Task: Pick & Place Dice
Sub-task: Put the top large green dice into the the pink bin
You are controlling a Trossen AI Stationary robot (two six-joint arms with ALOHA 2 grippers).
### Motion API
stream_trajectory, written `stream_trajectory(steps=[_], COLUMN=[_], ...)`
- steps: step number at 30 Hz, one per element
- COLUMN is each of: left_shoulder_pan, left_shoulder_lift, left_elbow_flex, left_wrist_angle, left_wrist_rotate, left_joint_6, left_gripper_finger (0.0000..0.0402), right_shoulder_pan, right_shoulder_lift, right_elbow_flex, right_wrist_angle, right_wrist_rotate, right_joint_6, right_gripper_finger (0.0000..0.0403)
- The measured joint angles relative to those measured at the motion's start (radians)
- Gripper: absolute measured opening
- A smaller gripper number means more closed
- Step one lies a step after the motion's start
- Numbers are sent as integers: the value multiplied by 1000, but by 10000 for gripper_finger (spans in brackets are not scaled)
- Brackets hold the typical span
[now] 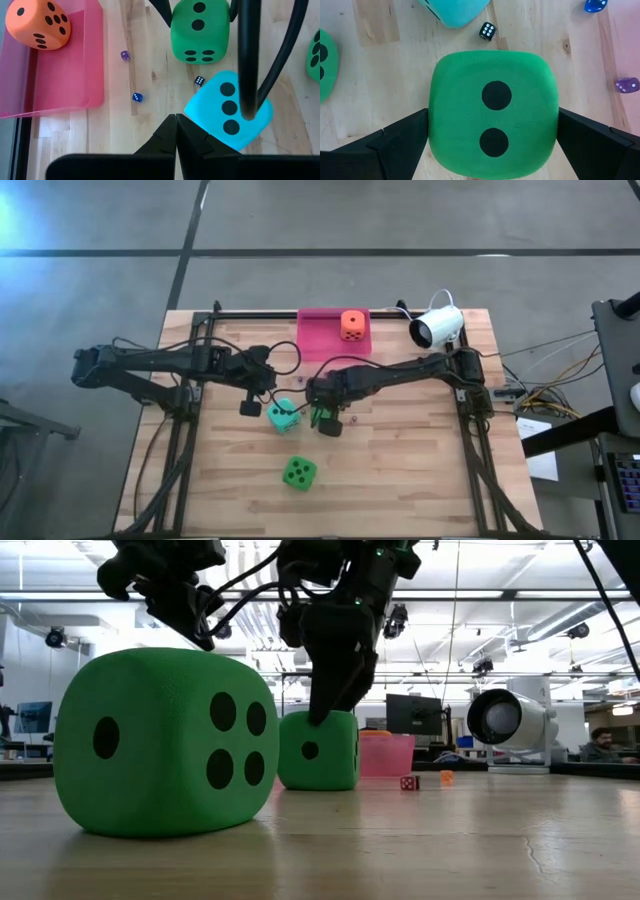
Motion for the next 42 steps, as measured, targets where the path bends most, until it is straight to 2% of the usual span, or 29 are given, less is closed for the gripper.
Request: stream_trajectory(steps=[23, 31, 42], left_shoulder_pan=[0, 0, 0], left_shoulder_lift=[0, 0, 0], left_elbow_flex=[0, 0, 0], left_wrist_angle=[0, 0, 0], left_wrist_rotate=[0, 0, 0], left_joint_6=[0, 0, 0], left_gripper_finger=[8, 8, 8], right_shoulder_pan=[-13, -13, -42], right_shoulder_lift=[35, 35, -13], right_elbow_flex=[-29, -28, -32], right_wrist_angle=[45, 42, -30], right_wrist_rotate=[-14, -12, 23], right_joint_6=[-56, -49, -104], right_gripper_finger=[400, 350, 349])
